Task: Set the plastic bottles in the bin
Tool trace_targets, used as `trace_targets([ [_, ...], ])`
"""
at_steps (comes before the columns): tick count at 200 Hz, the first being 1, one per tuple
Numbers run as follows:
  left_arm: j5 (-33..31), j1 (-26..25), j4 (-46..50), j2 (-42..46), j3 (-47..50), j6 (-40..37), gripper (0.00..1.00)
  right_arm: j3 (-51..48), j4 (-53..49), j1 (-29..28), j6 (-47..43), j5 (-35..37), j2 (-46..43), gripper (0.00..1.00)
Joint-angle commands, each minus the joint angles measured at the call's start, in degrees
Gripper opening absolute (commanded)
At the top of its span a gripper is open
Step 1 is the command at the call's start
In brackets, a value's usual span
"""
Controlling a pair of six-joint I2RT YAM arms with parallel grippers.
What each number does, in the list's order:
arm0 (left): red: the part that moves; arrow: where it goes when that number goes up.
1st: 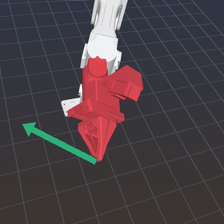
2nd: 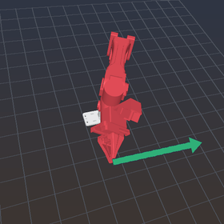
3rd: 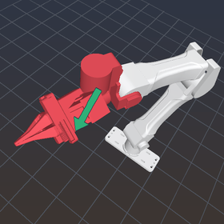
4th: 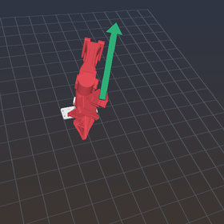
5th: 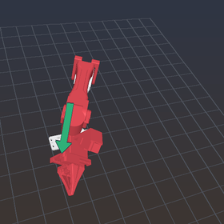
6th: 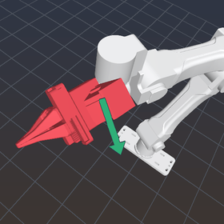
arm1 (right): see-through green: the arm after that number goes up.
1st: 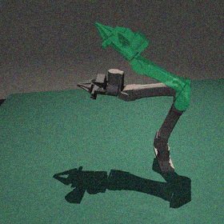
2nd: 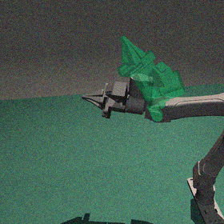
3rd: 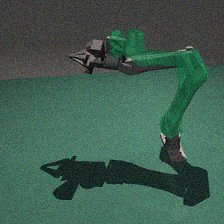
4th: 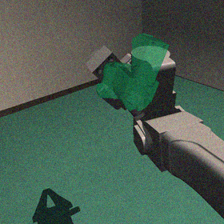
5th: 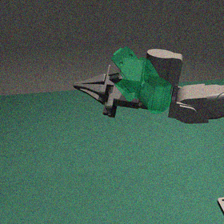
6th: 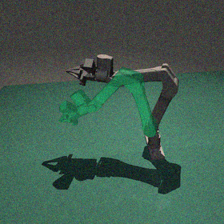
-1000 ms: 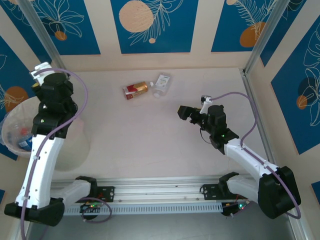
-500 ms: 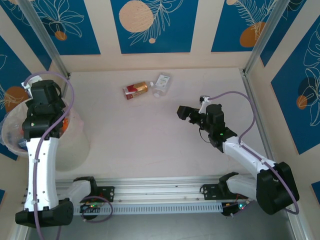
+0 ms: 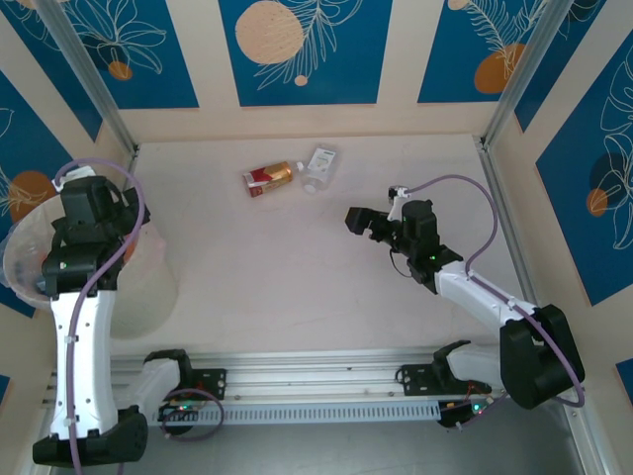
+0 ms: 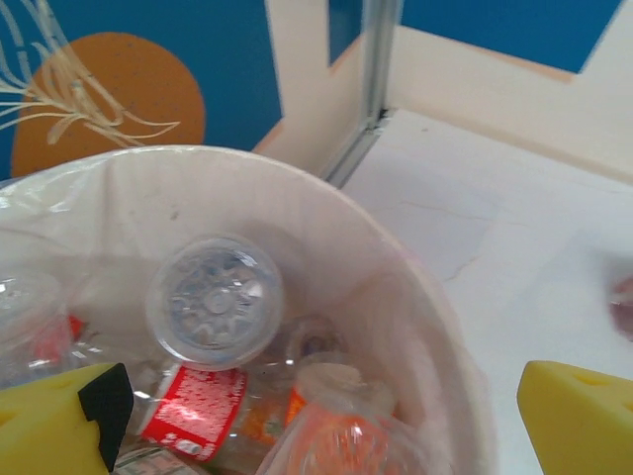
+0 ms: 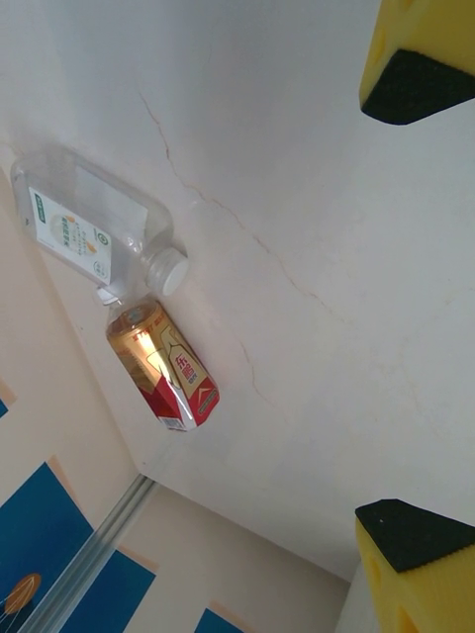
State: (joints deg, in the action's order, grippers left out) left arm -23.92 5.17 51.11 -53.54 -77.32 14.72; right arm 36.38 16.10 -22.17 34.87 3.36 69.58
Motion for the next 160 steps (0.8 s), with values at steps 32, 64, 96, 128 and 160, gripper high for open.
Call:
trace_targets([
  [32, 10.1, 0.7, -4.6, 0.3, 1.1, 1.9, 1.0, 2.0, 1.2, -0.3, -0.9, -1.1, 0.4, 1.0],
  [64, 19.8, 0.6, -10.9, 3.0, 4.2, 2.4, 1.0, 3.2, 0.7, -0.3, -0.9, -1.6, 2.0, 1.0],
  [96, 33.7, 0.6, -19.7, 6.0, 9.2, 3.3, 1.0, 6.3, -2.1, -0.3, 0.6, -1.0, 6.2, 1.0],
  [128, 44.1, 0.6, -23.8, 5.9, 11.7, 4.7, 1.0, 8.1, -1.6, -0.4, 5.8, 0.9, 10.5, 1.0],
  [160, 59.1, 0.6, -36.4, 7.0, 18.5, 11.3, 1.0, 18.3, -12.5, -1.1, 5.6, -0.7, 18.5, 1.0],
])
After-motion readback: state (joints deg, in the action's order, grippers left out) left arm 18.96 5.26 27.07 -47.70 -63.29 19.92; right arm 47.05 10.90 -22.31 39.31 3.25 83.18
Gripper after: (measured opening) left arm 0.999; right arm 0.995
